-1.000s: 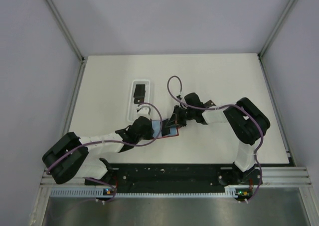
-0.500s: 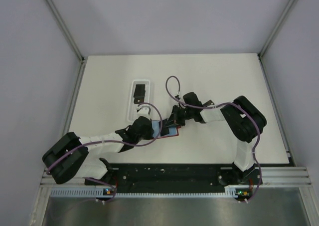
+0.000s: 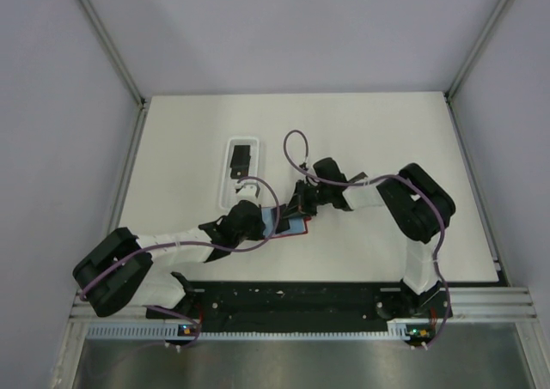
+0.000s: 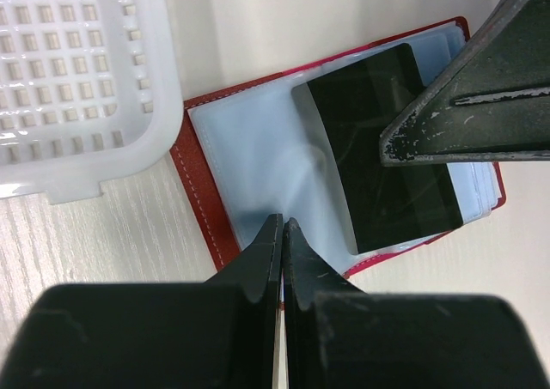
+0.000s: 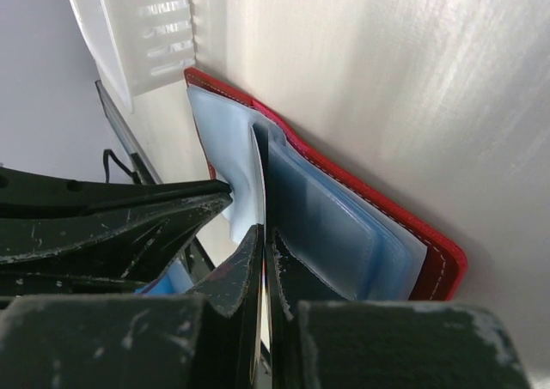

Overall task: Put the credit cards into the card holder
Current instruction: Insert the credit card into the card holder.

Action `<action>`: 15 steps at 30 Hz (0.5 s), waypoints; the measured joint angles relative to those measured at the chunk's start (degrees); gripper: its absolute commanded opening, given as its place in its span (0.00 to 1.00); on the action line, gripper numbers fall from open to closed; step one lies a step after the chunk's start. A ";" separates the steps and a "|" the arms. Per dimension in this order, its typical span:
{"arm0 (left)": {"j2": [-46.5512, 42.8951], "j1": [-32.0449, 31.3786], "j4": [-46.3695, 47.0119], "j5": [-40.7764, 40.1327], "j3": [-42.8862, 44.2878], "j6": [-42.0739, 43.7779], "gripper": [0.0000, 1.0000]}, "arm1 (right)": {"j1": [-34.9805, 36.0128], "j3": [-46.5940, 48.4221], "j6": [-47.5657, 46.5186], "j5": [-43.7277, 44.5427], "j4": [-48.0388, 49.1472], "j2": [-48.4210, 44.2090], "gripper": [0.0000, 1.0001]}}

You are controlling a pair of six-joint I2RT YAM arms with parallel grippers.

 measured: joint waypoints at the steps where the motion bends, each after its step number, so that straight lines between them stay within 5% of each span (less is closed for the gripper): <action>1: 0.00 0.00 0.00 0.00 0.00 0.00 0.00 | 0.04 0.31 0.22 -0.04 0.17 0.33 0.00; 15: -0.26 0.22 -0.46 -0.24 0.00 0.00 0.00 | 2.49 1.95 0.59 -0.22 3.02 2.71 0.00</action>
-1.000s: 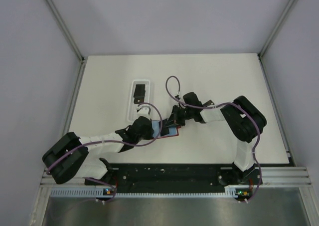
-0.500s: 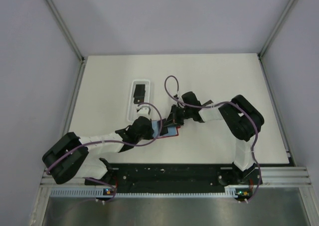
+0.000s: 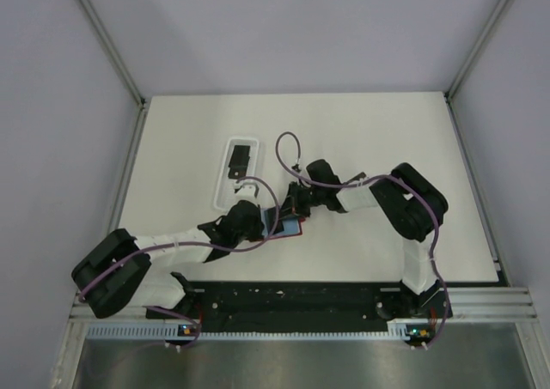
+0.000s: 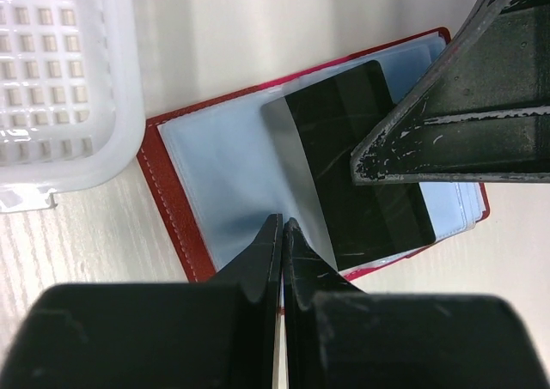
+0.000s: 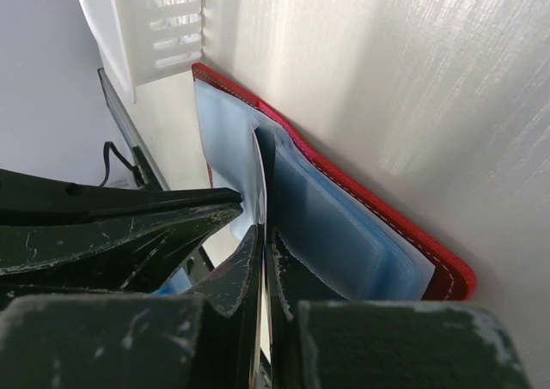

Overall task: Put the credit cards into the card holder
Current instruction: Insert the credit card into the card holder.

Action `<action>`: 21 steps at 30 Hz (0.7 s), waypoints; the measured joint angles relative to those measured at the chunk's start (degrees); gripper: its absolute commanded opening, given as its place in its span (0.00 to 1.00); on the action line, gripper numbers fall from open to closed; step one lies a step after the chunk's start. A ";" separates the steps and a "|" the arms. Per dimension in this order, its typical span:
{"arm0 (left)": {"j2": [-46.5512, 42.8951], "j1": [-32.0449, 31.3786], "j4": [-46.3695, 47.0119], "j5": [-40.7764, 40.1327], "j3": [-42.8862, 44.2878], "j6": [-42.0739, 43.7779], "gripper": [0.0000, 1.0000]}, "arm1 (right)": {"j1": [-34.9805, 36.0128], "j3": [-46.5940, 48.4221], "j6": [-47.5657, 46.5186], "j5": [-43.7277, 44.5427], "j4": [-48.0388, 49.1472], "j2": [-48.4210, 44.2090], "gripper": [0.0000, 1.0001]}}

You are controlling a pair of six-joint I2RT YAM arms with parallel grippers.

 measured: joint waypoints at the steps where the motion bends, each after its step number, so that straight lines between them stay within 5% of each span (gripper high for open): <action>1: -0.37 0.00 -0.57 -0.13 0.00 -0.02 0.00 | 0.02 0.00 0.02 0.00 0.00 0.04 0.00; 11: -9.73 3.08 -9.79 -4.94 0.02 -1.75 0.24 | 0.63 0.00 0.00 0.68 -0.02 0.09 0.00; 21: -5.95 5.18 -14.78 -7.41 0.37 -3.98 0.17 | 0.63 0.00 -0.20 0.83 -0.20 0.09 0.00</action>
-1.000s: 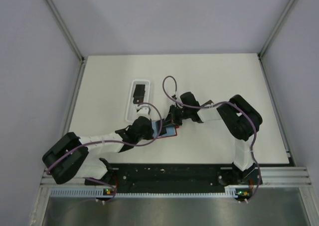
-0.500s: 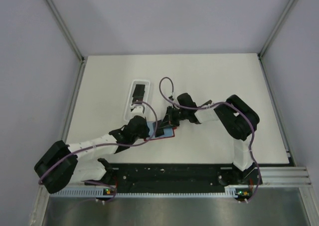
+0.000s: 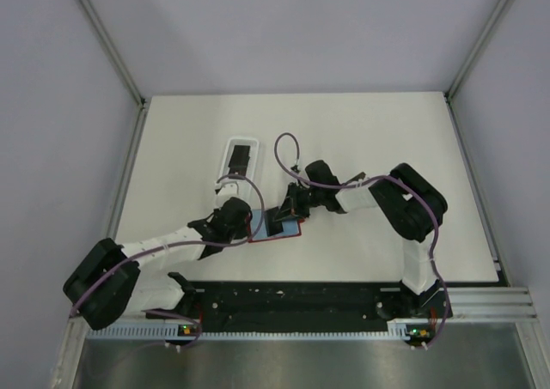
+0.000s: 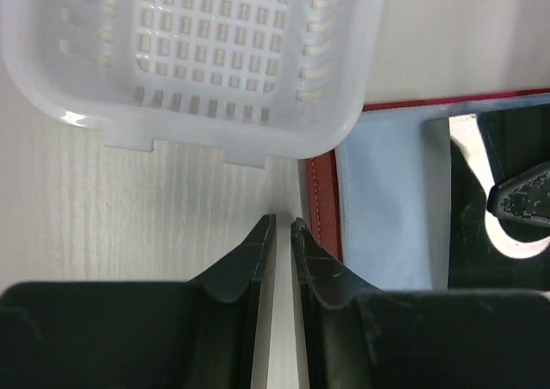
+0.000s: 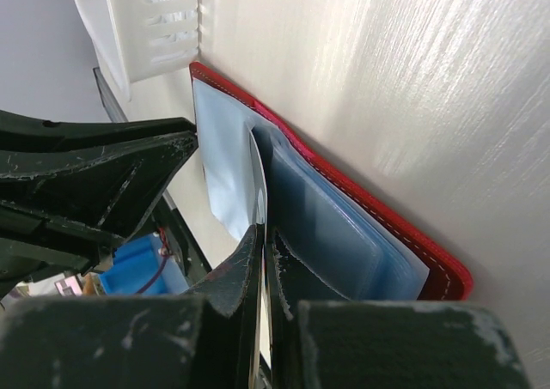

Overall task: Put the credit cards into the card holder
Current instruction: Insert the credit card into the card holder.

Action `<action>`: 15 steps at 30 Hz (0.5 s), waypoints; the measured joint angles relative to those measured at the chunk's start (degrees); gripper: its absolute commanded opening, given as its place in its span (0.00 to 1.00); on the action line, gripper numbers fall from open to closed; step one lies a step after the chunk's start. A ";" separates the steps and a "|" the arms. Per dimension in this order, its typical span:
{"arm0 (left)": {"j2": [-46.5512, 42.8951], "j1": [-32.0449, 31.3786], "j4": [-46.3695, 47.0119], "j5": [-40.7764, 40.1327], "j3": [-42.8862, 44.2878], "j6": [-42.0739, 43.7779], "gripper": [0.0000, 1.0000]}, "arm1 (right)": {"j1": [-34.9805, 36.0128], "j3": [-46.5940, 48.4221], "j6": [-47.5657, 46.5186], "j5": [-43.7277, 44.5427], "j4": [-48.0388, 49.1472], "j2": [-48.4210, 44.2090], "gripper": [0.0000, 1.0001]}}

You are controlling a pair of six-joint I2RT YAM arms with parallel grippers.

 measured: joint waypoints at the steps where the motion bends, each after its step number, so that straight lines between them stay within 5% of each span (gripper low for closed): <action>1: 0.59 0.00 0.02 -0.35 0.17 -0.26 0.15 | 0.00 0.00 -0.02 0.04 -0.04 0.00 0.00; 8: 5.07 0.13 0.09 0.15 3.48 0.28 0.02 | 0.02 0.00 -0.07 0.24 -0.33 0.00 0.00; 15: 8.26 -0.02 1.97 1.11 5.40 2.14 0.00 | 0.00 -0.11 -1.36 1.27 -2.08 -1.03 0.00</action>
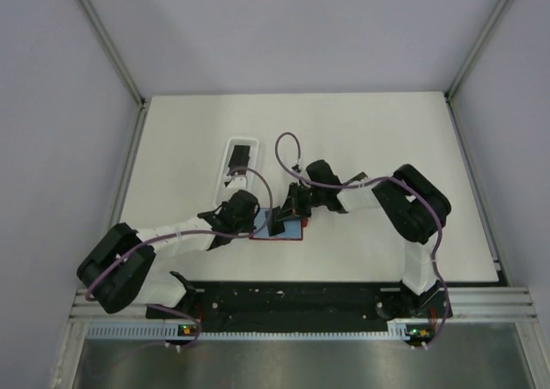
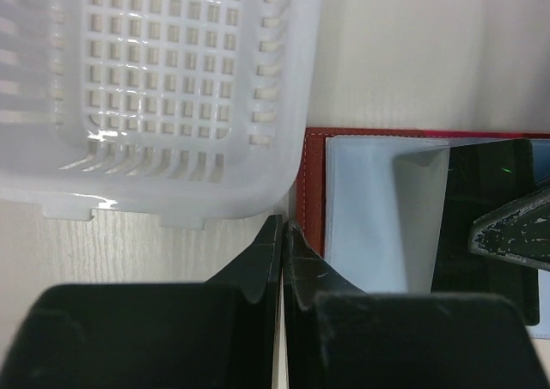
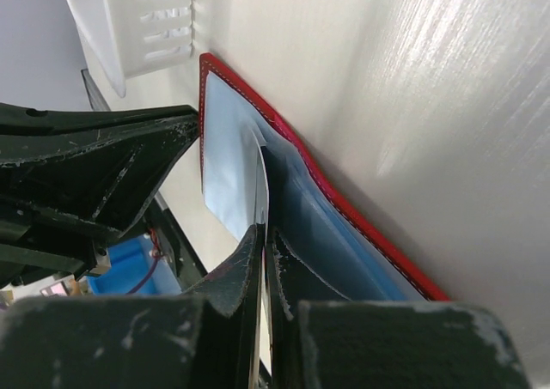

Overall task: Put the credit cards into the card holder
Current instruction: Insert the credit card into the card holder.

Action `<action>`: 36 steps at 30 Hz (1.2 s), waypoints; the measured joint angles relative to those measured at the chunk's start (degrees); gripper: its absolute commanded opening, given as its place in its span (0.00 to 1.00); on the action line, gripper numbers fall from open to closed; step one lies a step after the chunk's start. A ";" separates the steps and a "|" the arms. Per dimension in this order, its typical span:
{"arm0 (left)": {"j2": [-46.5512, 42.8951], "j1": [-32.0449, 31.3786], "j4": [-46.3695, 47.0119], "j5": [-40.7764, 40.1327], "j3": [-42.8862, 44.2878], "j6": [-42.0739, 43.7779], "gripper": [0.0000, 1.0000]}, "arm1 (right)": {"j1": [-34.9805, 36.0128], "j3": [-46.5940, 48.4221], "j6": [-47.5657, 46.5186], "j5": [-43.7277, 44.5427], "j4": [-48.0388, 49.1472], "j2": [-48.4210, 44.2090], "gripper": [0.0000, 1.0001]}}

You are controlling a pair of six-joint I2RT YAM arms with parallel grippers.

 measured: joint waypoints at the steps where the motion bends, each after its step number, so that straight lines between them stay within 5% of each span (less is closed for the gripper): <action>1: 0.15 -0.22 0.33 -0.04 0.02 0.13 0.00 | -0.02 -0.15 -0.20 0.24 -0.20 -0.35 0.00; 24: 1.01 -4.35 3.65 0.59 -0.59 -3.32 0.00 | -1.11 -7.65 4.59 1.77 10.14 -2.19 0.00; 36: 1.01 -5.09 4.59 3.39 -0.70 -4.70 0.00 | -0.46 -6.08 -0.79 6.75 -0.52 -7.10 0.35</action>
